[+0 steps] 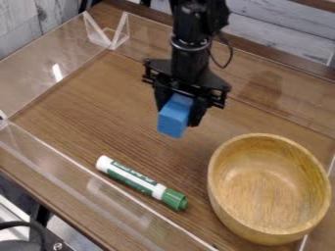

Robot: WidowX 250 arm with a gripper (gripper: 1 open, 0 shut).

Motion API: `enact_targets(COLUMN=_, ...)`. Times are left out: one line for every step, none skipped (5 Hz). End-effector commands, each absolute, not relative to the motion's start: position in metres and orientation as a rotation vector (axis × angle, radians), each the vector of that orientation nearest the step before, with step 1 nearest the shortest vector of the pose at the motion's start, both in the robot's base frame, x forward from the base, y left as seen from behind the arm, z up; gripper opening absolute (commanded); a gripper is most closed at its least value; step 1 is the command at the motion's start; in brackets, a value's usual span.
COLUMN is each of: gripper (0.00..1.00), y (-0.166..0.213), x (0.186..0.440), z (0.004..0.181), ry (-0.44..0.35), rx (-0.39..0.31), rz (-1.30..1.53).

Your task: Put the blue block in the brown bowl

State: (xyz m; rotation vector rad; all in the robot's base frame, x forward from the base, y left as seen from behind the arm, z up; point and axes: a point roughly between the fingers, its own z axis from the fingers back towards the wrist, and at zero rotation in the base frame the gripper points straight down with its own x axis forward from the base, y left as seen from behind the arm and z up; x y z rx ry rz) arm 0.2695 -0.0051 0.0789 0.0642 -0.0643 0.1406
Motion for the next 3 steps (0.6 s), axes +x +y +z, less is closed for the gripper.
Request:
enact_targets(gripper=0.0, y=-0.018, x=0.266, z=0.101, ry=-0.124, rx=0.045, rz=0.144)
enact_targets(gripper=0.0, y=-0.031, x=0.257, z=0.107, ry=-0.128, rx=0.033, rz=0.142)
enact_targets(gripper=0.0, y=-0.042, x=0.249, z=0.112, ry=-0.134, rx=0.018, rz=0.133)
